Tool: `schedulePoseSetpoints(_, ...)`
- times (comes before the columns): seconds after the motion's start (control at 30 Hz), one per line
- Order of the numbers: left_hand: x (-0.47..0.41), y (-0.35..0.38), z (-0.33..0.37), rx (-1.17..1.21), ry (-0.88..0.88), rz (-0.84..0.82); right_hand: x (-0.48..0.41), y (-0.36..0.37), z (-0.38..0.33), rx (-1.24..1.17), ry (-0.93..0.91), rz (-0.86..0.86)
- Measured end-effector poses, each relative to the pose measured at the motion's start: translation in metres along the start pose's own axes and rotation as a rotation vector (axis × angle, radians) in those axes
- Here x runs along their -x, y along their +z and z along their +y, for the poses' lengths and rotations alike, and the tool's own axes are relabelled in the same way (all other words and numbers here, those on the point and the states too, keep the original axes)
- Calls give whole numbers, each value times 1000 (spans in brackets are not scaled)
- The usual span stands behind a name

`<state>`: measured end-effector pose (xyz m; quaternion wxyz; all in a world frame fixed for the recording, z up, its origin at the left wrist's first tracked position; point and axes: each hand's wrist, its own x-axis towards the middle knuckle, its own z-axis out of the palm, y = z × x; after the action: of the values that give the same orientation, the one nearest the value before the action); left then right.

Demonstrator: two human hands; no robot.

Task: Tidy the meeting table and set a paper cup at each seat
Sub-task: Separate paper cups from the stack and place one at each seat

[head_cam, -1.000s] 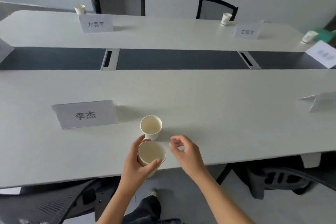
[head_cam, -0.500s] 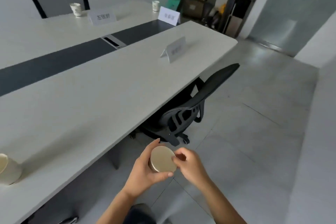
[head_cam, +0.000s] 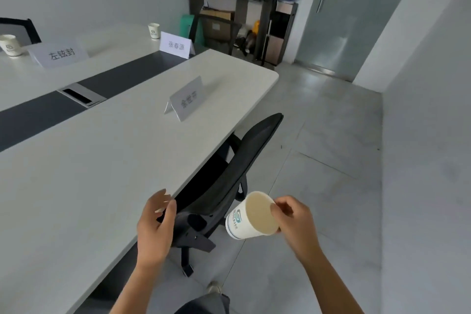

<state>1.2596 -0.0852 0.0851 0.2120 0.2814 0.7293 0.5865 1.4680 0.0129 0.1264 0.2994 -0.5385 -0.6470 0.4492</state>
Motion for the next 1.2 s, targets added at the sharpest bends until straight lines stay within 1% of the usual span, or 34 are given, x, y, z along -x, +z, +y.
schedulePoseSetpoints(0.07, -33, 10, 1, -13, -24, 63, -29, -13, -11, -30, 8, 36)
schedulePoseSetpoints(0.13, -63, 21, 0, -20, -50, 89, -59, -22, -21, -36, 2, 81)
schedulePoseSetpoints(0.23, -100, 35, -1, -85, -62, 77, -100, -26, -33, -66, -20, 156)
schedulePoseSetpoints(0.37, -139, 50, -12, -230, -87, 55, -141, -28, -37, -152, -14, 261)
schedulePoseSetpoints(0.5, -174, 76, -21, -384, -110, 30, -187, -35, -31, -220, 2, 305)
schedulePoseSetpoints(0.63, -203, 109, -29, -552, -135, -27, -243, -42, -23, -249, 6, 242)
schedulePoseSetpoints(0.73, -229, 132, -34, -660, -180, -1, -296, -43, -17, -263, 5, 173)
schedulePoseSetpoints(0.9, -257, 182, -40, -802, -358, 63, -390, -48, -11, -220, -24, 13)
schedulePoseSetpoints(1.0, -265, 207, -40, -923, -441, 66, -438, -44, -6, -153, -20, -56)
schedulePoseSetpoints(1.1, -266, 221, -39, -953, -527, 31, -479, -28, -3, -86, 9, -117)
schedulePoseSetpoints(1.2, -263, 223, -41, -920, -593, -27, -512, -3, -7, -49, 17, -171)
